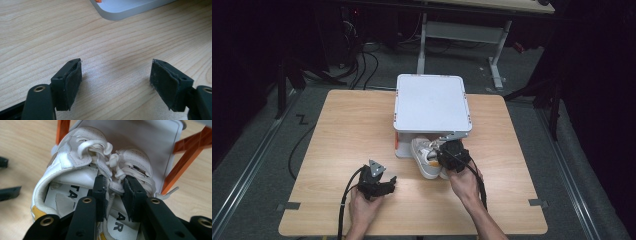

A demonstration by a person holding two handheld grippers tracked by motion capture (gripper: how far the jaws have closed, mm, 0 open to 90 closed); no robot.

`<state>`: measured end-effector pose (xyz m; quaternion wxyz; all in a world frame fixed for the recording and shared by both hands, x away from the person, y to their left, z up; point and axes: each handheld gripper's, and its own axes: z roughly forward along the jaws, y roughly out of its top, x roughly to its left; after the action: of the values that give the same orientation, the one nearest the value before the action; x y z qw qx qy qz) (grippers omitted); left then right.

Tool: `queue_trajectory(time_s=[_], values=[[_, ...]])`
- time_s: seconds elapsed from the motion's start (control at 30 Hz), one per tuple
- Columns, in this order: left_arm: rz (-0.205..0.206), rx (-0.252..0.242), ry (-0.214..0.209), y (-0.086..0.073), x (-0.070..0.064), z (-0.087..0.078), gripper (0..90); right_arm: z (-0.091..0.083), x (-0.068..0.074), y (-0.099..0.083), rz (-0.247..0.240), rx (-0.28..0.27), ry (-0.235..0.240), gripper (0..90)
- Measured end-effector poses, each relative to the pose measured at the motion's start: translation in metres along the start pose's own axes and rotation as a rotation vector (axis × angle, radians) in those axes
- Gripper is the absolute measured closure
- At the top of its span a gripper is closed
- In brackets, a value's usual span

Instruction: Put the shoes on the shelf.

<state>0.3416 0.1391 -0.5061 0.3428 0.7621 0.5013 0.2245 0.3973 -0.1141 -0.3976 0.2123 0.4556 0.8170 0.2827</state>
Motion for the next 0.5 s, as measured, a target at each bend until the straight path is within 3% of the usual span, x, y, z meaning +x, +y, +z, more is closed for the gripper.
queue_trajectory(time_s=[0.17, 0.5], values=[[0.002, 0.0, 0.0, 0.0, 0.0, 0.0, 25.8, 0.016, 0.001, 0.006, -0.019, -0.023, -0.047, 73.1], [0.0, 0.0, -0.002, 0.0, 0.0, 0.0, 25.8, 0.04, -0.008, 0.012, 0.054, -0.065, -0.042, 72.7]])
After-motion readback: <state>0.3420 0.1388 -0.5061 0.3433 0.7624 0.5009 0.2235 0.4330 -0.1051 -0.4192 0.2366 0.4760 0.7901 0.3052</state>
